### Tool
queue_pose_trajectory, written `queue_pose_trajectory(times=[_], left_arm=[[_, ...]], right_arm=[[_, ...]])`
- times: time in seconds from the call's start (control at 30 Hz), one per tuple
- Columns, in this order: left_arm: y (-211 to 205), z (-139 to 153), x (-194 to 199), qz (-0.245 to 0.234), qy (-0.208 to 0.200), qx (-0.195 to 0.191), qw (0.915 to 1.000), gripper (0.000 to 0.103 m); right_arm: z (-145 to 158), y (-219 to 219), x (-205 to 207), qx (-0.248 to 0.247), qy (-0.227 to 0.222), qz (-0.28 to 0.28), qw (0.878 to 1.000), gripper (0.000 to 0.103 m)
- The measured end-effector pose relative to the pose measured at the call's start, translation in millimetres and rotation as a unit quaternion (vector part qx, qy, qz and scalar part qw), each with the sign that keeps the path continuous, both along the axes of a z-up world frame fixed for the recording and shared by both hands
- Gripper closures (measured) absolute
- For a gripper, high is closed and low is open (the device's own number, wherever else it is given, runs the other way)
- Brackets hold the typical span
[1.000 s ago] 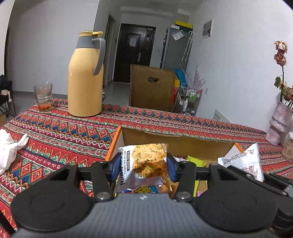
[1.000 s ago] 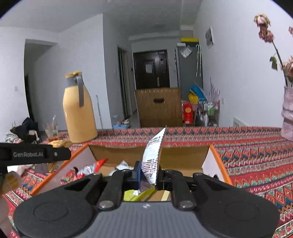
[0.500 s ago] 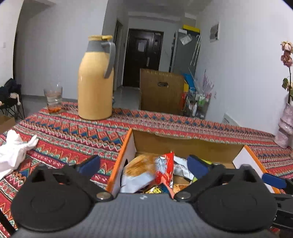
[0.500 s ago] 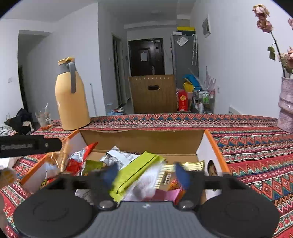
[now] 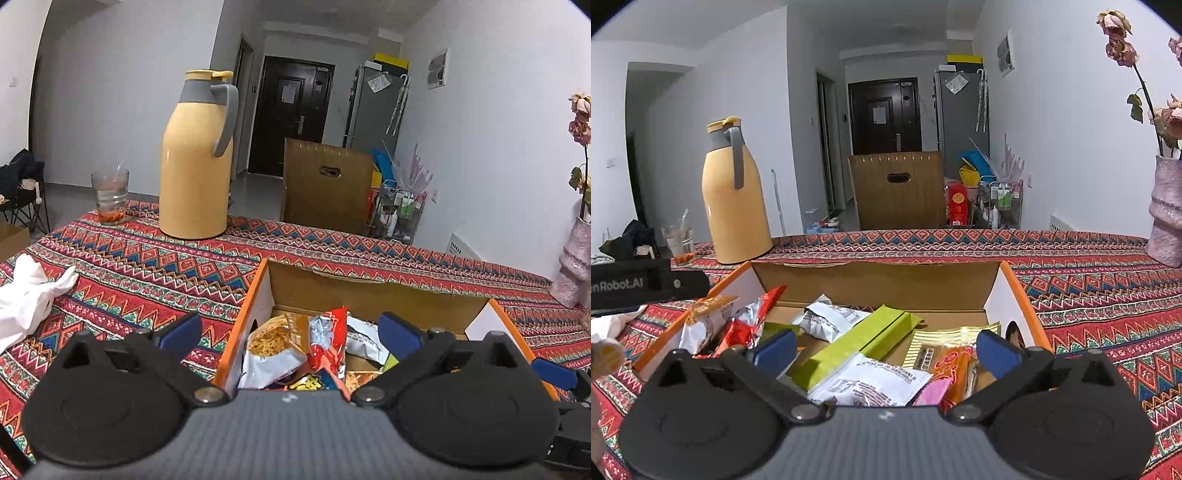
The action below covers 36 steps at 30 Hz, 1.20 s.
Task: Organize snacks
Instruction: 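Move both open tools back from the box to the snack pile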
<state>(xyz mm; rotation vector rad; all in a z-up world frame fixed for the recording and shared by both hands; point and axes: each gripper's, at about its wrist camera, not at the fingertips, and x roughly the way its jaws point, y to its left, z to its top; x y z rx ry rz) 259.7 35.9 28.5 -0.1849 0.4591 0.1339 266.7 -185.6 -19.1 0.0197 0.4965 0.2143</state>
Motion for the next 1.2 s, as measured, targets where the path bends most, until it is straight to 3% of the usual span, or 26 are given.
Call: queue_pose_trajectory(times=[0.27,0.73,1.2], left_arm=[[-2.9,8.0,-2.2,0.006,0.004,0.004,1.0000,0.000],[-3.3,25.2,-40.6,0.006,-0.009,0.010,0.9999,0.000],[21.2,-7.5,-88.1,0.009,0.033,0.026,0.9991,0.000]], right_arm=[[16.1,-9.5,-6.6,0.002,-0.009,-0.023,1.000,0.000],[28.5,-36.4,-47.6,-0.006,-0.021,-0.038,0.999,0.000],[8.0,-48.6,-99.0,-0.013,0.007,-0.032,0.999,0.000]])
